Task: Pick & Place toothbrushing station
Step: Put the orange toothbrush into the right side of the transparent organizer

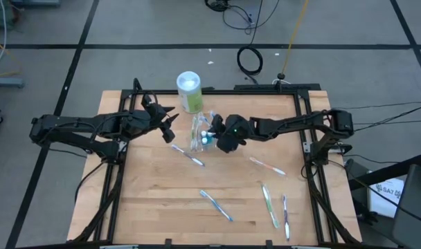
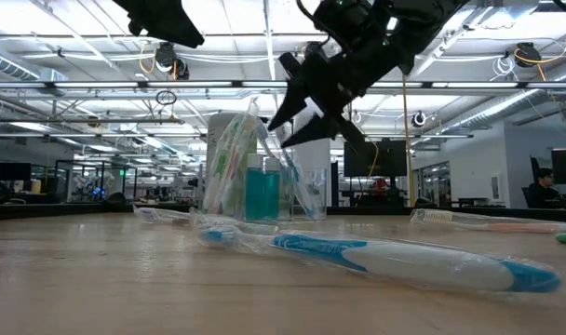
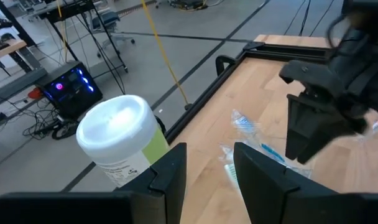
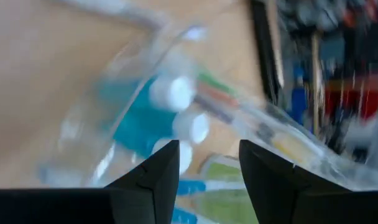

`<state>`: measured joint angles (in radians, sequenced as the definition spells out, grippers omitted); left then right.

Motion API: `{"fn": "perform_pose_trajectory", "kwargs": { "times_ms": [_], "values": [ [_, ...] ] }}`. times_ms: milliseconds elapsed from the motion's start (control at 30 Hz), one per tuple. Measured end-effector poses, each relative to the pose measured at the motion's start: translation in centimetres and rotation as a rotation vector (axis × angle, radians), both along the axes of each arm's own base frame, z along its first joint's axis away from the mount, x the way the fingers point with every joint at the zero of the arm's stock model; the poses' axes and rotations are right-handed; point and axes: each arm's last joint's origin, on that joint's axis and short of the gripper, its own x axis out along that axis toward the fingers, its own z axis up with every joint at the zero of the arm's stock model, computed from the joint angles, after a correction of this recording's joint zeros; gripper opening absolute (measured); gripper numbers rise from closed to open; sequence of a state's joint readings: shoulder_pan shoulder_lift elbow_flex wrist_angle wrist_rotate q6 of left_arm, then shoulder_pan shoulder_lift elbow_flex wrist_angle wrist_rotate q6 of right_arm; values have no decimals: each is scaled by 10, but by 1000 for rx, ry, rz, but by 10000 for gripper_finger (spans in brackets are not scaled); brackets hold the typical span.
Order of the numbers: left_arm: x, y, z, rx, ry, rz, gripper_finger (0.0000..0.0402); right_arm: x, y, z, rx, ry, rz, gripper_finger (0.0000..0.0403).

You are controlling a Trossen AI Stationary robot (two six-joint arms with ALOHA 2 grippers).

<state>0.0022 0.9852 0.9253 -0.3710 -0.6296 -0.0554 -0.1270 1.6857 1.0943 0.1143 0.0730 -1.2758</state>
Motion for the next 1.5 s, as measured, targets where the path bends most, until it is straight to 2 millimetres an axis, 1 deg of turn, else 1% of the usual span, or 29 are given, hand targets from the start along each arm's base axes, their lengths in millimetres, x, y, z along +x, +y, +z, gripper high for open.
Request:
{"fn": "perform_pose_trajectory", "kwargs": {
  "times_ms": [67,133,233,333,433,533,600,767,833,900,1000,1133,1233,1367,1433,1500],
  "values": [
    [0,0,0,-3,-2,1,141,0,6,4,116,-49,-116,157],
    [0,0,0,2,5,-1,141,1,11,5,182,-95,-252,155],
    [1,0,-1,4,12,-2,141,-5,16,8,198,-140,-498,154],
    [1,0,-1,4,13,-2,141,-12,20,8,189,-171,-698,156],
    [3,0,-3,6,26,-4,141,-28,25,0,223,-81,-826,157],
    [4,0,-6,4,47,-7,141,-43,30,-3,340,13,-910,155],
    [3,0,-6,4,52,-6,141,-54,32,-6,453,85,-983,153],
    [2,0,-8,4,72,-6,141,-73,40,-6,818,263,-1151,149],
    [2,0,-8,3,70,-7,141,-77,44,-7,949,344,-1204,150],
    [2,-1,-8,-6,63,-5,141,-83,51,-8,1042,439,-1270,150],
    [3,-1,-8,-24,49,-1,141,-89,64,-10,1116,533,-1332,148],
    [3,-3,-8,-117,7,-31,141,-100,79,-20,1077,603,-1373,145],
    [4,-5,-11,-181,16,-96,141,-109,84,-34,1051,627,-1409,144],
    [7,-11,-15,-226,52,-181,141,-119,81,-54,1042,633,-1431,144],
    [7,-13,-14,-236,43,-196,141,-120,76,-59,1065,613,-1445,144],
    [7,-15,-14,-242,39,-201,141,-118,73,-61,1070,592,-1413,144]
  ]
}}
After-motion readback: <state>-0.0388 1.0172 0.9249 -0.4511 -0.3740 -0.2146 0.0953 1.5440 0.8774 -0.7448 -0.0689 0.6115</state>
